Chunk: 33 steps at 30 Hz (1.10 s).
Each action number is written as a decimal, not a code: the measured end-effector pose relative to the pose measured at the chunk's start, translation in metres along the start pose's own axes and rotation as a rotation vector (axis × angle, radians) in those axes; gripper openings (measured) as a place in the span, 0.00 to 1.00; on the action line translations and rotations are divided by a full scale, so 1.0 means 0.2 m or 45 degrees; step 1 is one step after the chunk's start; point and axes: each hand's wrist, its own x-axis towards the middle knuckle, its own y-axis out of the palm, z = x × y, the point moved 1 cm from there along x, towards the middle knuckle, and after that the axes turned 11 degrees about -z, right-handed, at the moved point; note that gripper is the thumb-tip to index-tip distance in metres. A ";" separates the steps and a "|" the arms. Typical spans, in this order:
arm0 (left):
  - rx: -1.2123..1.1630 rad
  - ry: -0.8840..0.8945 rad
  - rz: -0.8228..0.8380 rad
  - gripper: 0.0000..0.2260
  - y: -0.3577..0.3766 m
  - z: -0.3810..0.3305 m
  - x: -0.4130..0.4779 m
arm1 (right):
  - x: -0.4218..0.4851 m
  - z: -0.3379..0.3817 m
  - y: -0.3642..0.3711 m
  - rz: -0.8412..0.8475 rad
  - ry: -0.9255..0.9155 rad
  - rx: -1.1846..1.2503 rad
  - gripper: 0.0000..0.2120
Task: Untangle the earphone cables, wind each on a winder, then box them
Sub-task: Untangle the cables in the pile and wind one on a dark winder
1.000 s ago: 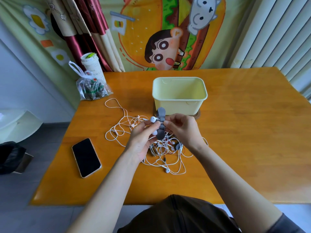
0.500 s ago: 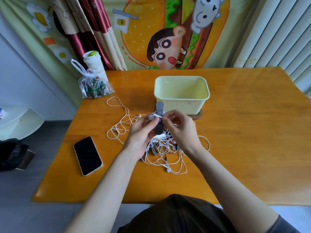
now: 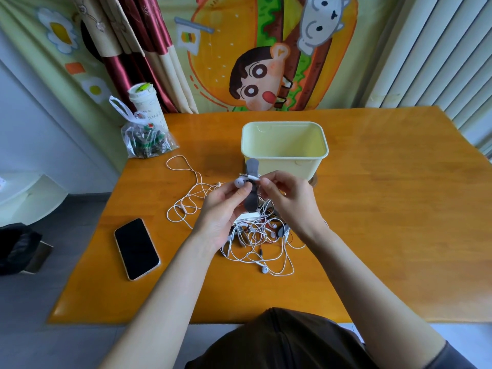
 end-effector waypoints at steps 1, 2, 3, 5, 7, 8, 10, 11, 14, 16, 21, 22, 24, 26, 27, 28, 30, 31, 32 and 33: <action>0.004 0.005 0.006 0.07 0.00 0.00 0.00 | 0.00 0.00 0.00 -0.016 0.006 0.006 0.06; 0.009 0.009 0.007 0.07 0.00 0.00 0.00 | 0.00 0.00 0.00 -0.029 0.007 0.001 0.06; 0.016 0.011 0.005 0.07 0.00 0.00 0.00 | 0.00 0.00 0.00 -0.035 0.004 -0.009 0.06; 0.044 0.014 -0.004 0.07 -0.01 0.00 0.00 | 0.01 0.00 -0.01 -0.018 -0.006 -0.040 0.05; 0.062 0.010 -0.018 0.07 -0.02 0.00 0.00 | 0.02 0.00 -0.02 0.024 -0.027 -0.106 0.04; 0.064 0.003 -0.026 0.07 -0.02 0.01 0.00 | 0.03 0.00 -0.02 0.047 -0.047 -0.148 0.04; 0.078 -0.002 -0.037 0.10 -0.02 0.01 0.00 | 0.03 0.00 -0.02 0.078 -0.082 -0.215 0.04; 0.088 0.000 -0.041 0.11 -0.02 0.01 0.00 | 0.03 0.00 -0.02 0.087 -0.093 -0.235 0.04; 0.091 -0.001 -0.049 0.09 -0.03 0.01 0.00 | 0.03 0.00 -0.02 0.102 -0.094 -0.237 0.02; 0.075 0.000 -0.056 0.06 -0.02 0.00 0.00 | 0.02 0.00 -0.02 0.086 -0.064 -0.166 0.01; 0.005 -0.011 -0.088 0.05 -0.01 0.00 0.00 | 0.00 0.02 0.00 -0.037 -0.030 -0.050 0.04; -0.007 -0.018 -0.094 0.05 -0.01 0.00 -0.01 | 0.00 0.02 0.00 -0.048 -0.025 -0.051 0.05; -0.041 -0.036 -0.103 0.06 0.00 0.00 -0.01 | 0.00 0.03 0.00 -0.048 -0.027 -0.063 0.05; -0.064 -0.044 -0.106 0.06 0.00 0.00 0.00 | 0.00 0.03 0.00 -0.048 -0.017 -0.061 0.06; -0.065 -0.044 -0.107 0.06 0.00 -0.01 0.00 | 0.00 0.03 0.00 -0.045 -0.013 -0.061 0.06; -0.067 -0.046 -0.108 0.06 0.00 -0.01 -0.01 | 0.00 0.04 0.00 -0.042 -0.013 -0.064 0.06; -0.083 -0.054 -0.120 0.06 0.00 -0.01 -0.01 | 0.01 0.04 0.00 -0.038 -0.022 -0.072 0.05; -0.101 -0.063 -0.134 0.06 -0.01 -0.01 -0.01 | 0.01 0.04 0.00 -0.036 -0.023 -0.072 0.05; -0.122 -0.076 -0.152 0.06 -0.01 -0.01 -0.01 | 0.01 0.04 0.00 -0.036 -0.021 -0.070 0.05; -0.140 -0.085 -0.169 0.05 -0.01 -0.01 0.00 | 0.01 0.04 0.00 -0.033 -0.019 -0.070 0.06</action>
